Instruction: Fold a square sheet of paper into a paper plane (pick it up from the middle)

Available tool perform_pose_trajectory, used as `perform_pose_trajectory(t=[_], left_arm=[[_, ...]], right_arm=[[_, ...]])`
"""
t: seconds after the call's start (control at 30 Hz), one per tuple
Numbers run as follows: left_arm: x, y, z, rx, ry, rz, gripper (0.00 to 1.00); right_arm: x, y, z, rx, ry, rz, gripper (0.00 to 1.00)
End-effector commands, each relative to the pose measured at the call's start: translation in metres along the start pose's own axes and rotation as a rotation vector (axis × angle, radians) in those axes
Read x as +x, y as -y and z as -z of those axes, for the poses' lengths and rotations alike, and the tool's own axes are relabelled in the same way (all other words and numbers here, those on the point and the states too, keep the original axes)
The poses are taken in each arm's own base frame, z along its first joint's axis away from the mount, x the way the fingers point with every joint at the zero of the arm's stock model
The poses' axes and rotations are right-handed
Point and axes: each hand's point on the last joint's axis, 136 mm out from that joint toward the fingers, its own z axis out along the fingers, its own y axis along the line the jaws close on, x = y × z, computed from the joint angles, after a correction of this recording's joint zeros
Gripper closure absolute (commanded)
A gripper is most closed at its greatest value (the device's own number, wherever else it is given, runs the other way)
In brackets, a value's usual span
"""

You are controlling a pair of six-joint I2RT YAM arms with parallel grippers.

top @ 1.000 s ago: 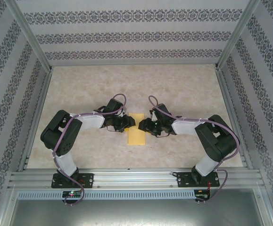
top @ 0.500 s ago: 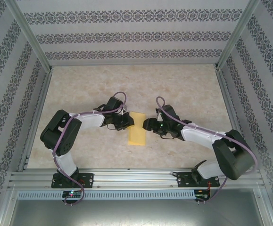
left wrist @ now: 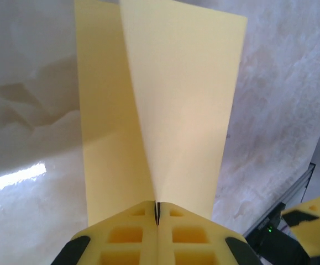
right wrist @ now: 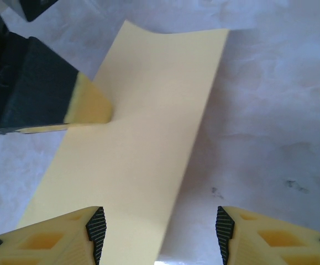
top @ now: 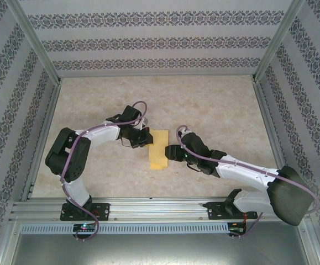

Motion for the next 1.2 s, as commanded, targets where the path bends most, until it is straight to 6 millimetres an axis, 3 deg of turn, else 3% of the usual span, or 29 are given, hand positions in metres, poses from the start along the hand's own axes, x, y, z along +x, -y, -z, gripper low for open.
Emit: perform_pose_trajectory(t=[0.0, 0.17, 0.37, 0.5, 0.57, 0.63, 0.67, 0.8, 0.9, 1.17], left_arm=[[0.0, 0.039, 0.036, 0.071, 0.008, -0.091, 1.0], [-0.003, 0.071, 0.078, 0.06, 0.056, -0.166, 1.0], [-0.004, 0.079, 0.11, -0.019, 0.103, -0.2, 1.0], [-0.005, 0.071, 0.097, -0.037, 0.076, -0.18, 1.0], [-0.008, 0.062, 0.085, -0.056, 0.072, -0.156, 1.0], [-0.01, 0.049, 0.069, -0.068, 0.074, -0.114, 1.0], [-0.011, 0.044, 0.062, -0.072, 0.069, -0.098, 1.0], [-0.002, 0.027, 0.027, -0.125, -0.007, -0.095, 1.0], [0.003, 0.018, 0.012, -0.159, -0.044, -0.094, 1.0], [0.005, 0.0, 0.004, -0.199, -0.033, -0.039, 1.0]], right_arm=[[-0.022, 0.017, 0.014, 0.109, 0.128, 0.021, 0.42], [-0.037, 0.031, 0.033, 0.167, 0.239, -0.013, 0.41], [-0.044, 0.025, 0.042, 0.142, 0.268, 0.011, 0.37], [-0.044, 0.023, 0.04, 0.138, 0.259, 0.013, 0.33], [-0.044, 0.026, 0.039, 0.156, 0.248, -0.017, 0.27], [-0.039, 0.033, 0.037, 0.185, 0.204, -0.064, 0.12], [-0.036, 0.035, 0.034, 0.181, 0.174, -0.088, 0.12], [-0.026, 0.006, 0.023, -0.001, 0.079, -0.024, 0.21], [-0.02, -0.013, 0.02, -0.056, 0.034, 0.068, 0.25], [0.005, -0.074, 0.001, -0.176, -0.076, 0.263, 0.26]])
